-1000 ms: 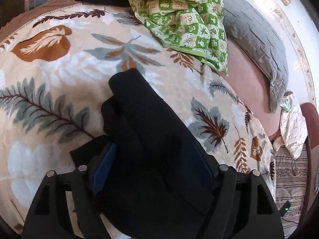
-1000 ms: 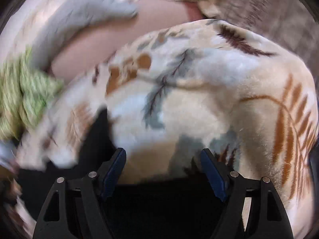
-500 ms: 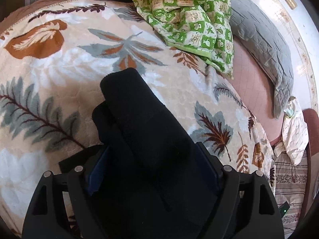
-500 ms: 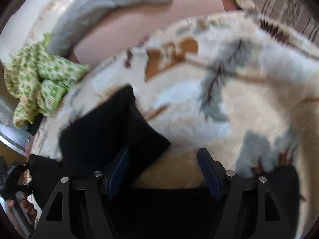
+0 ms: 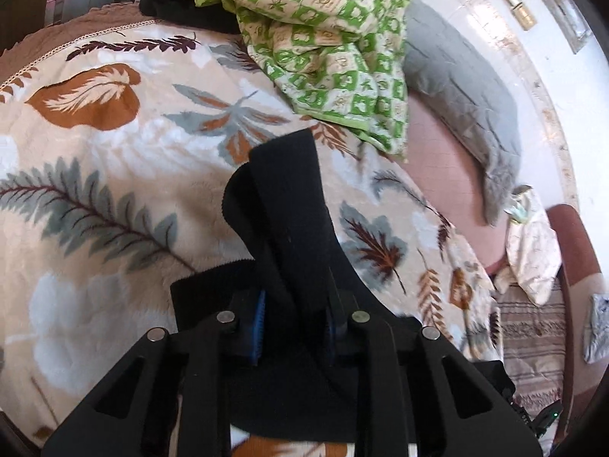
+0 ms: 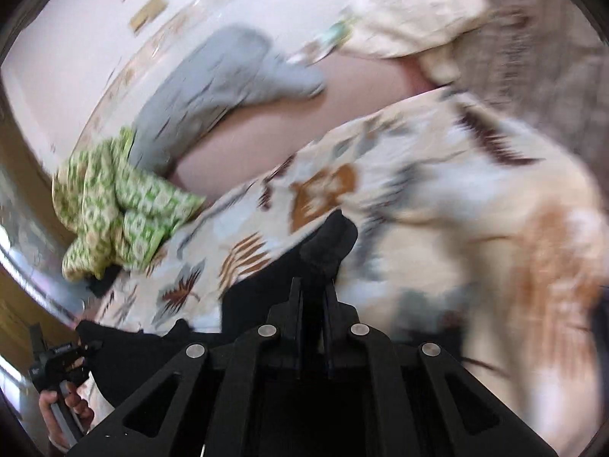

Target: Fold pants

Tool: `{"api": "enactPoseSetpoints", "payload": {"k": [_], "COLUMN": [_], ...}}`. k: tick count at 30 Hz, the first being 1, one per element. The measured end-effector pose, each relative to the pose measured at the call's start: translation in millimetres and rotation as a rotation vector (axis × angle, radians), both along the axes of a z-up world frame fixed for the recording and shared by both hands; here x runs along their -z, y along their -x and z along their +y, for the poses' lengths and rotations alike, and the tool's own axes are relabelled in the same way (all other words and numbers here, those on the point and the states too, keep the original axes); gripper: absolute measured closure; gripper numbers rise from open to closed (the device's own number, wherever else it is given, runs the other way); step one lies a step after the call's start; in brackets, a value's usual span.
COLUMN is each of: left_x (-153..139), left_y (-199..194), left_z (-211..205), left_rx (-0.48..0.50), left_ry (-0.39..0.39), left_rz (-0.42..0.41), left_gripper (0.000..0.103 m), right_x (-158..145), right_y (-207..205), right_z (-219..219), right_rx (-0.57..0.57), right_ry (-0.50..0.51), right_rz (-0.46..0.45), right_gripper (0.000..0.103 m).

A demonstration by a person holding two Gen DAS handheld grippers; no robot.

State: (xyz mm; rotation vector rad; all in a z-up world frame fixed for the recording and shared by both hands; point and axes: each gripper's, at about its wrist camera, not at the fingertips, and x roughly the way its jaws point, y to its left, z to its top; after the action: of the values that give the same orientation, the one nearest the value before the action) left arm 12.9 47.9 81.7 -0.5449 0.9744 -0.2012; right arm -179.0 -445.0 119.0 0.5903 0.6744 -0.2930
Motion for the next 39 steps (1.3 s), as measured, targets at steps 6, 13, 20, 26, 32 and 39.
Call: {"api": "enactPoseSetpoints", "payload": {"k": [6,13,20,26,32,39], "left_x": [8,1,-8,15,21,9], "left_y": [21,20,13,-11,-26,-45], "left_z": [8,28,53,43,31,8], "left_rx": [0.03,-0.026,-0.067,-0.039,-0.05,0.009], "left_ry": [-0.015,-0.092,-0.038,-0.03,-0.009,-0.049], "left_rz": [0.002,-0.032,-0.043,0.066,0.073,0.047], "left_gripper": [0.077,0.046,0.022,0.02,0.029,0.092], "right_x": [9,54,17,-6,5,42], "right_y": [57,52,53,7,-55,-98], "right_z": [-26,-22,8,111,245,338], "right_rx": [0.07,0.03,0.005,-0.414,-0.767,-0.894], "right_ry": [-0.02,-0.014,0.076,0.1,0.156,0.491], "right_rz": [0.082,0.266,0.207,0.06,0.019,0.1], "right_gripper": [0.096,0.089,0.052,0.044,0.039,0.099]}}
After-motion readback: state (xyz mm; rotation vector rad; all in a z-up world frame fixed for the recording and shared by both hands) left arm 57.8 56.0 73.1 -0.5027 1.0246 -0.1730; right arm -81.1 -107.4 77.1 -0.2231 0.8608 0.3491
